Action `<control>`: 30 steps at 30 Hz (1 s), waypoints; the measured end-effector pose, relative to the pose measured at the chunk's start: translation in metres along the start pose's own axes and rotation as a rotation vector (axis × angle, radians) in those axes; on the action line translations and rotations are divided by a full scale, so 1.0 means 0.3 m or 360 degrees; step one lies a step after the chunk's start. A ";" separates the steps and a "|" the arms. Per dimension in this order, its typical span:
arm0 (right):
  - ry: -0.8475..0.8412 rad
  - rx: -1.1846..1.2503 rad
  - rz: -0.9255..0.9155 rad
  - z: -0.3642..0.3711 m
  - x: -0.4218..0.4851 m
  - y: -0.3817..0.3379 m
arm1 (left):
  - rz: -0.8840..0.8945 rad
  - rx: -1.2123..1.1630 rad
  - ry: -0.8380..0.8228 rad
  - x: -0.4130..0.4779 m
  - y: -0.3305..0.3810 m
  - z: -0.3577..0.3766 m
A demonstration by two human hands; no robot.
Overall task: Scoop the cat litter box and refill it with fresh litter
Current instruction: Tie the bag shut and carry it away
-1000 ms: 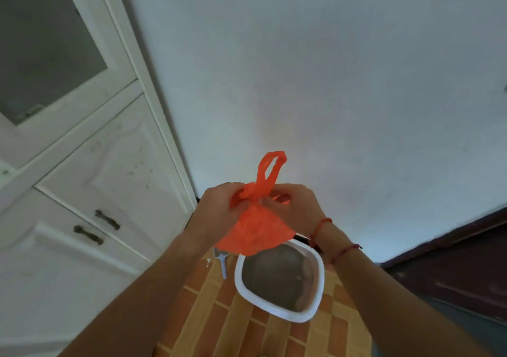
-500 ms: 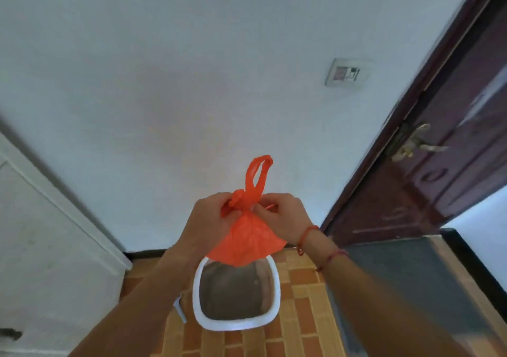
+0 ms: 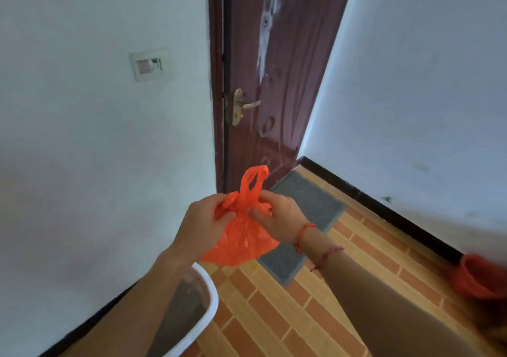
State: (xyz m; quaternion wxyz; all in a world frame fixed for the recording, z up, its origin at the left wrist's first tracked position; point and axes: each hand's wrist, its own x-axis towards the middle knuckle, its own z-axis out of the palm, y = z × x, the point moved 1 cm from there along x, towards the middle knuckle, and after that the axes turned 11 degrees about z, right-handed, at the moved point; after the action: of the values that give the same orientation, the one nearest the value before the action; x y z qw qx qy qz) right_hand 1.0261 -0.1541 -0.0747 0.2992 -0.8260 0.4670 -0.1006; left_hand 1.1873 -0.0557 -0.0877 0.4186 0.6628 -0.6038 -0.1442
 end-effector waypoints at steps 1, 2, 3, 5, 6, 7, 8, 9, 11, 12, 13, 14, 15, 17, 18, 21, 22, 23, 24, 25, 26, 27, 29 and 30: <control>0.0038 0.0014 0.0050 -0.035 -0.033 0.050 | 0.0059 -0.0020 -0.0041 0.016 0.035 0.048; 0.0076 0.0027 0.0099 -0.070 -0.069 0.099 | 0.0120 -0.0043 -0.0084 0.030 0.072 0.098; 0.0116 0.0035 0.0138 -0.104 -0.109 0.146 | 0.0178 -0.0070 -0.0127 0.043 0.110 0.150; 0.0194 0.0036 0.0215 -0.174 -0.191 0.243 | 0.0281 -0.0120 -0.0217 0.065 0.191 0.259; 0.0230 0.0036 0.0260 -0.209 -0.234 0.290 | 0.0331 -0.0143 -0.0265 0.074 0.235 0.314; 0.0265 0.0034 0.0309 -0.242 -0.276 0.340 | 0.0385 -0.0160 -0.0315 0.081 0.279 0.371; 0.0301 0.0031 0.0354 -0.275 -0.319 0.392 | 0.0439 -0.0169 -0.0361 0.085 0.325 0.430; 0.0334 0.0030 0.0394 -0.306 -0.362 0.444 | 0.0485 -0.0178 -0.0404 0.088 0.371 0.488; 0.0393 0.0046 0.0467 -0.362 -0.447 0.542 | 0.0545 -0.0214 -0.0493 0.086 0.463 0.596; 0.0424 0.0058 0.0507 -0.388 -0.489 0.590 | 0.0572 -0.0222 -0.0540 0.083 0.511 0.647; 0.0459 0.0061 0.0553 -0.414 -0.532 0.641 | 0.0604 -0.0218 -0.0579 0.079 0.560 0.700; 0.0489 0.0061 0.0601 -0.436 -0.573 0.689 | 0.0633 -0.0217 -0.0610 0.076 0.605 0.751; 0.0514 0.0065 0.0644 -0.457 -0.614 0.732 | 0.0658 -0.0225 -0.0641 0.070 0.651 0.797; 0.0573 0.0079 0.0716 -0.503 -0.700 0.809 | 0.0723 -0.0254 -0.0707 0.049 0.745 0.884; 0.0606 0.0082 0.0745 -0.525 -0.742 0.842 | 0.0758 -0.0264 -0.0738 0.040 0.788 0.925; 0.0733 0.0114 0.0834 -0.584 -0.871 0.935 | 0.0842 -0.0328 -0.0841 0.008 0.913 1.050; 0.0767 0.0129 0.0867 -0.599 -0.912 0.964 | 0.0869 -0.0354 -0.0875 -0.004 0.952 1.087; 0.0796 0.0148 0.0902 -0.613 -0.949 0.993 | 0.0894 -0.0378 -0.0910 -0.016 0.985 1.124; 0.0823 0.0170 0.0942 -0.626 -0.984 1.018 | 0.0917 -0.0394 -0.0948 -0.025 1.014 1.158; 0.0854 0.0191 0.0984 -0.639 -1.016 1.040 | 0.0938 -0.0408 -0.0993 -0.033 1.041 1.190; 0.0890 0.0206 0.1025 -0.649 -1.046 1.061 | 0.0966 -0.0419 -0.1041 -0.040 1.065 1.220; 0.0928 0.0214 0.1062 -0.657 -1.074 1.080 | 0.1002 -0.0426 -0.1084 -0.045 1.087 1.250; 0.0985 0.0222 0.1135 -0.667 -1.123 1.111 | 0.1065 -0.0460 -0.1140 -0.053 1.128 1.300; 0.1013 0.0230 0.1168 -0.670 -1.144 1.124 | 0.1084 -0.0485 -0.1161 -0.058 1.146 1.321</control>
State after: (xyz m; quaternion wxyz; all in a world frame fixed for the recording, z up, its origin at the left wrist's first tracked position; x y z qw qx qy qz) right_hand 0.5102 -0.0787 -0.0732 0.2138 -0.5123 0.7873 -0.2682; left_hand 0.6735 -0.1632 -0.0834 0.2959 0.2671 -0.8640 -0.3076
